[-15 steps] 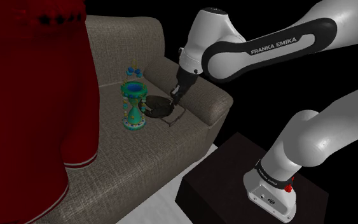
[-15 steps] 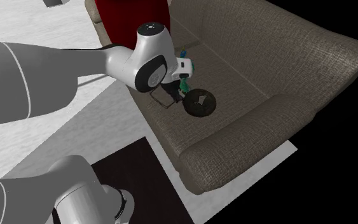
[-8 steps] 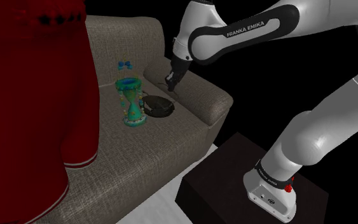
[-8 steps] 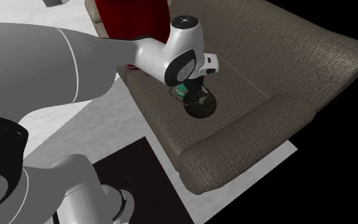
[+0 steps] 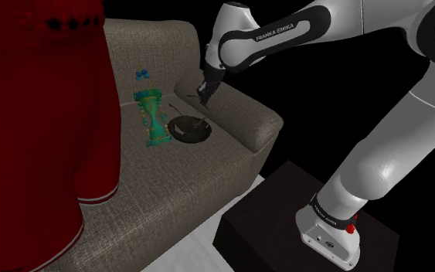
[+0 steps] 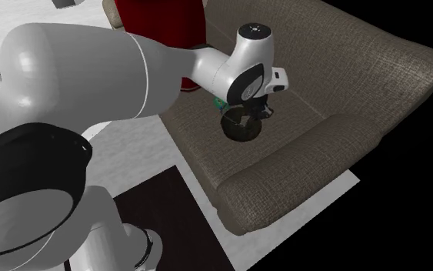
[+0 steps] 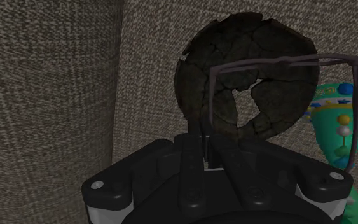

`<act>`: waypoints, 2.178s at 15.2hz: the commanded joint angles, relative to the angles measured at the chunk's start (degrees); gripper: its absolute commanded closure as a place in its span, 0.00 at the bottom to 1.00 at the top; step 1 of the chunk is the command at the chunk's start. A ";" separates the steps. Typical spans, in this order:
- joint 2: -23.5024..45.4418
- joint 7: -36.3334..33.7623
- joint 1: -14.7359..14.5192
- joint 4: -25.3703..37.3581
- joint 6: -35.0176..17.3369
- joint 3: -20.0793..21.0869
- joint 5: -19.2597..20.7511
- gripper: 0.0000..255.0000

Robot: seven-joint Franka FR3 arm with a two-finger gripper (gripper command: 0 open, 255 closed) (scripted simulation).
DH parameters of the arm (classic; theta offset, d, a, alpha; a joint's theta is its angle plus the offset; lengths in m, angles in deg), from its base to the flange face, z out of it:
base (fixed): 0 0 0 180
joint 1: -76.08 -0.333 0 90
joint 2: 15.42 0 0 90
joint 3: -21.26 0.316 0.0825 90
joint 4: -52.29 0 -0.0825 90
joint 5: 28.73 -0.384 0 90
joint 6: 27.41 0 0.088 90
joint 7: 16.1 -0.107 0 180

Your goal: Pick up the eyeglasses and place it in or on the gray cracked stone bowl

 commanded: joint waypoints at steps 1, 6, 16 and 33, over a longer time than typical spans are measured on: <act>0.80 -0.19 0.04 -0.96 -1.76 0.02 0.29 1.00; 0.86 -5.71 -1.90 -0.23 -0.71 2.56 2.10 0.00; 5.39 -21.66 -7.50 3.49 0.77 9.14 8.87 0.00; 9.04 -23.42 -7.42 2.50 -3.46 8.75 11.49 1.00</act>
